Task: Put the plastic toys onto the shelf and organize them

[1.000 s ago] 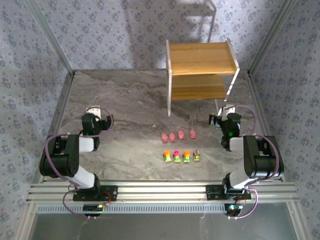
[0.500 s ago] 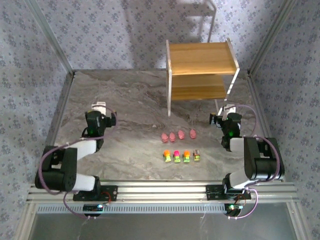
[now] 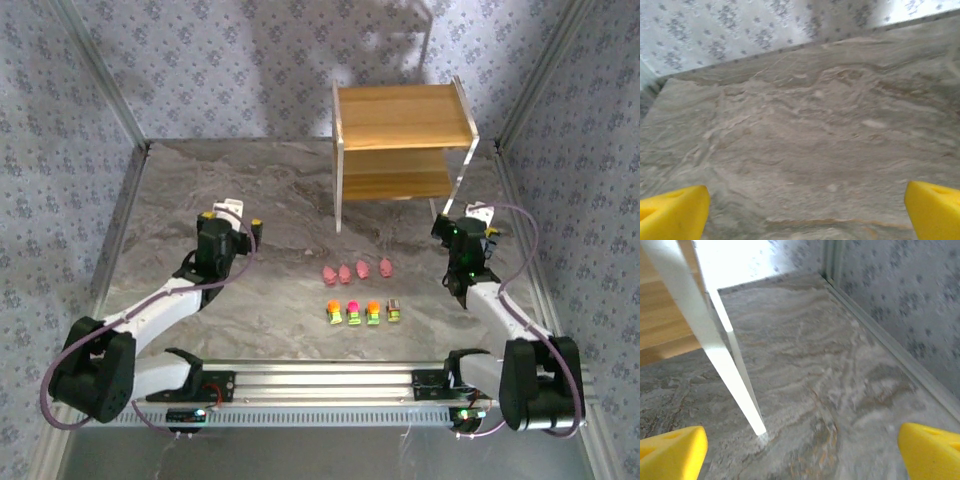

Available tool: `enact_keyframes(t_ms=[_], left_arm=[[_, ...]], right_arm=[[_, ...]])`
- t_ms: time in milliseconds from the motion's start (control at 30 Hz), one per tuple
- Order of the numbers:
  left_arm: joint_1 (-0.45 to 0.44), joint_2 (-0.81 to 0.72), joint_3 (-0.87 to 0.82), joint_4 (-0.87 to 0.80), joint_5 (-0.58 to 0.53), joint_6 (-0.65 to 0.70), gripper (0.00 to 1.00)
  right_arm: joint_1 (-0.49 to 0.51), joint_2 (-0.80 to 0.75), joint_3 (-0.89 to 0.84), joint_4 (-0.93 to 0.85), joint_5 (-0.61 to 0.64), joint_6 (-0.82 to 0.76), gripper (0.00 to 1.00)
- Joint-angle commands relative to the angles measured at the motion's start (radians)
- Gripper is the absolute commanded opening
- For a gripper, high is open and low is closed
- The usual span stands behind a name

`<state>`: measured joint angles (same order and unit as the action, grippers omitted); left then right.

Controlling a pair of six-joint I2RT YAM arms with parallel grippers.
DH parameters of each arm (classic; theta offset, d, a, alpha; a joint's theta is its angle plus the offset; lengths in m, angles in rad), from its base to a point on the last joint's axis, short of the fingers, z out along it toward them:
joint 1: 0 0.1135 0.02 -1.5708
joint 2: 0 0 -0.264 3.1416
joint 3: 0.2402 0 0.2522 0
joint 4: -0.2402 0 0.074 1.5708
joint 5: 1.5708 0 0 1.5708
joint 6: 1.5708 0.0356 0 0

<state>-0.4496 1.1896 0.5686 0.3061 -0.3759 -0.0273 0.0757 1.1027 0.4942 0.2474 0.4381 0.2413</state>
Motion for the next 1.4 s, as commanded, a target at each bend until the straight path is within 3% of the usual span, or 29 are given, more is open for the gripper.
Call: enact_keyframes(t_ms=[0,100,167,267,433,767,833,1033,1167,1367], left_arm=[[-0.029,0.008,0.118,-0.175,-0.064,-0.169,1.00],[-0.063,0.033,0.157,-0.206,-0.026,-0.218,1.00],[-0.091,0.051,0.179,-0.213,0.005,-0.257,1.00],[-0.132,0.125,0.271,-0.349,0.015,-0.366,1.00],[-0.249,0.214,0.283,-0.335,0.028,-0.356,1.00],[-0.377,0.202,0.215,-0.300,-0.033,-0.375,1.00],[-0.393,0.193,0.193,-0.279,-0.065,-0.357,1.00],[-0.396,0.197,0.177,-0.268,-0.078,-0.356,0.99],[-0.395,0.180,0.174,-0.272,-0.080,-0.362,0.99],[-0.393,0.158,0.169,-0.277,-0.090,-0.359,0.99]], right_arm=[[0.044,-0.062,0.105,-0.379,0.209,0.276,1.00],[0.110,-0.118,0.165,-0.609,0.287,0.374,1.00],[0.172,-0.168,0.153,-0.648,0.319,0.380,1.00],[0.293,-0.246,0.140,-0.711,0.401,0.415,1.00],[0.478,-0.291,0.177,-0.885,0.489,0.522,1.00],[0.906,-0.287,0.162,-1.057,0.542,0.688,1.00],[1.033,-0.283,0.135,-1.049,0.589,0.719,1.00],[1.290,-0.182,0.109,-1.159,0.770,0.991,0.99],[1.315,-0.078,0.152,-1.284,0.697,1.148,0.98],[1.312,-0.030,0.118,-1.176,0.552,1.094,0.93]])
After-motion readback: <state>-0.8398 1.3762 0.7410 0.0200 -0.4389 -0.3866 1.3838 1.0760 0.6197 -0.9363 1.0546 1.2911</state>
